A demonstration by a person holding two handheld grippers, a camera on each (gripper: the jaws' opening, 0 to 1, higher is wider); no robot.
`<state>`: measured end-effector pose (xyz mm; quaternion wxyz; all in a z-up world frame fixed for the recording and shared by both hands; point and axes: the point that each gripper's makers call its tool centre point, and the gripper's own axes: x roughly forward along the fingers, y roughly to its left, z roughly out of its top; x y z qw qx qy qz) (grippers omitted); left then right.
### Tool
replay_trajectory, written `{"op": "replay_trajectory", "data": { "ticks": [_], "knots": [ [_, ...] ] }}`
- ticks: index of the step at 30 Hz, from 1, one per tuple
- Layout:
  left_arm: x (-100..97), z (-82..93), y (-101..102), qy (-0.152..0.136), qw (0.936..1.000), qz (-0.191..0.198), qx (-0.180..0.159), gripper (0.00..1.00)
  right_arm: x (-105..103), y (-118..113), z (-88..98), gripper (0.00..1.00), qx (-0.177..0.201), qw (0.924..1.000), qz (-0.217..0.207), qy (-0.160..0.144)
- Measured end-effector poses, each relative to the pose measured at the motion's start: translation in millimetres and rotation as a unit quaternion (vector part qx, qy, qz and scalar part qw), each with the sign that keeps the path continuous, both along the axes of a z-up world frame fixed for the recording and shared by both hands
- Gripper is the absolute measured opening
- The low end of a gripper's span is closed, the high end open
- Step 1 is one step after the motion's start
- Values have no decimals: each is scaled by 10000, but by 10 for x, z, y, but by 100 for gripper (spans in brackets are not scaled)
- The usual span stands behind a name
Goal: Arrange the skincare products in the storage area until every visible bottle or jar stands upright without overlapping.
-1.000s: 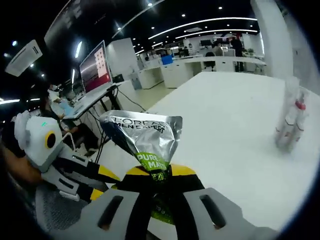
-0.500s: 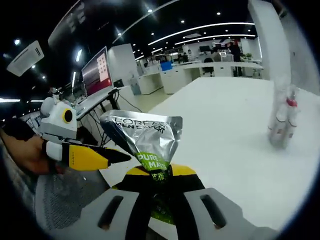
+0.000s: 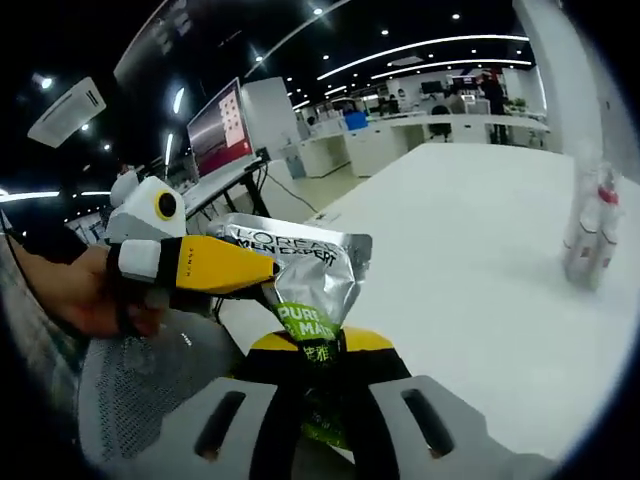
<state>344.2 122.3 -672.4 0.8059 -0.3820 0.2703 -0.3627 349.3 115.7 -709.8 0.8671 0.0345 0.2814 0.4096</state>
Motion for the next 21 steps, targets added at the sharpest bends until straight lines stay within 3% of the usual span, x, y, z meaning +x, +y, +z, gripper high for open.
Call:
{"op": "replay_trajectory", "data": {
  "ticks": [2, 7, 11, 14, 18, 21],
  "knots": [
    [2, 14, 8, -146, 9999, -52, 56, 16, -8, 12, 8, 12, 0, 10000, 57, -19],
    [-25, 19, 35, -57, 10000, -36, 40, 13, -36, 38, 12, 16, 22, 9997, 252, 29],
    [-28, 56, 50, -91, 9999, -17, -61, 11, -47, 31, 72, 22, 246, 9983, 528, 62],
    [-45, 123, 50, -26, 9993, -63, -360, 9, -65, 30, 142, 29, 641, 9951, 674, 335],
    [-53, 154, 49, -75, 9990, -106, -421, 6, -75, 7, 227, 38, 966, 9900, 912, 469],
    [-48, 184, 80, -57, 9984, -93, -554, 4, -125, 29, 356, 51, 1571, 9767, 1165, 883]
  ]
}}
